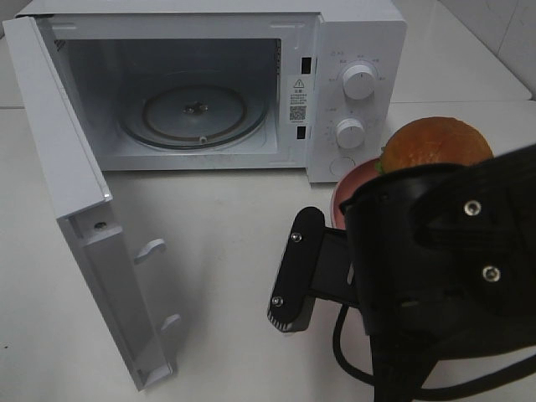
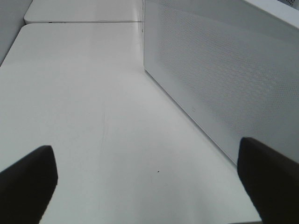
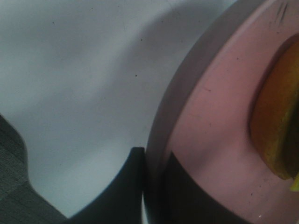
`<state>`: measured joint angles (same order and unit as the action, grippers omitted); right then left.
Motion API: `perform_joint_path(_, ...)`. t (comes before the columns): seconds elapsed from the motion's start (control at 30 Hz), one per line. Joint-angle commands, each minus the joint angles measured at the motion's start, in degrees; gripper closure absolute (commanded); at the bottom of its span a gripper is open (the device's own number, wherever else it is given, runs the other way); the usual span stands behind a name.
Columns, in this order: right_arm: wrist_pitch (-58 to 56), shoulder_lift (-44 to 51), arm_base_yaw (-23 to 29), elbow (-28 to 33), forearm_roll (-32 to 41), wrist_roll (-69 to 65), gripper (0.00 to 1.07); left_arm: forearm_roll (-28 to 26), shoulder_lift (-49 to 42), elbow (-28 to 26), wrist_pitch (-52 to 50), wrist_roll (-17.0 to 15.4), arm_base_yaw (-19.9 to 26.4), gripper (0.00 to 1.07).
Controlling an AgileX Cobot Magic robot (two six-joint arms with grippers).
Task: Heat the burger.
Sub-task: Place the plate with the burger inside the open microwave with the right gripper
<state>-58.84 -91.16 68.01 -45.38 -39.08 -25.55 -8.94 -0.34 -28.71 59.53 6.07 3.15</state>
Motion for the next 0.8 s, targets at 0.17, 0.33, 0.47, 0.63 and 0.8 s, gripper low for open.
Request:
perform_joint_path(0.17,0.5,0.5,0.2,0.0,-5.8,3.6,1.07,-0.3,-1.3,0.3,-0.6,-0.3,0.1,0.07)
perform_joint_path(0.33,5.2,0.5,0.2,0.0,-7.6,8.1,1.06,-0.3,-1.3,0.3,-0.6,-0.3,0.1,0.07)
perform_joint_path(0.47,7.2,0.5,0.2,0.0,-8.5,11.2,1.06,-0.3,-1.3,0.3,-0.6,-0.3,0.1,0.07)
perform_joint_path(0.63,11.0,0.5,0.2,0.0,-8.9,15.3,1.06,-0.3,-1.3,0.3,-0.6,-0.3,0.1,0.07)
perform_joint_path(0.8,14.3,0.5,0.2,0.0,-8.9,18.3,1.06,-0.3,-1.3,0.3,-0.6,-0.3,0.1,0.07)
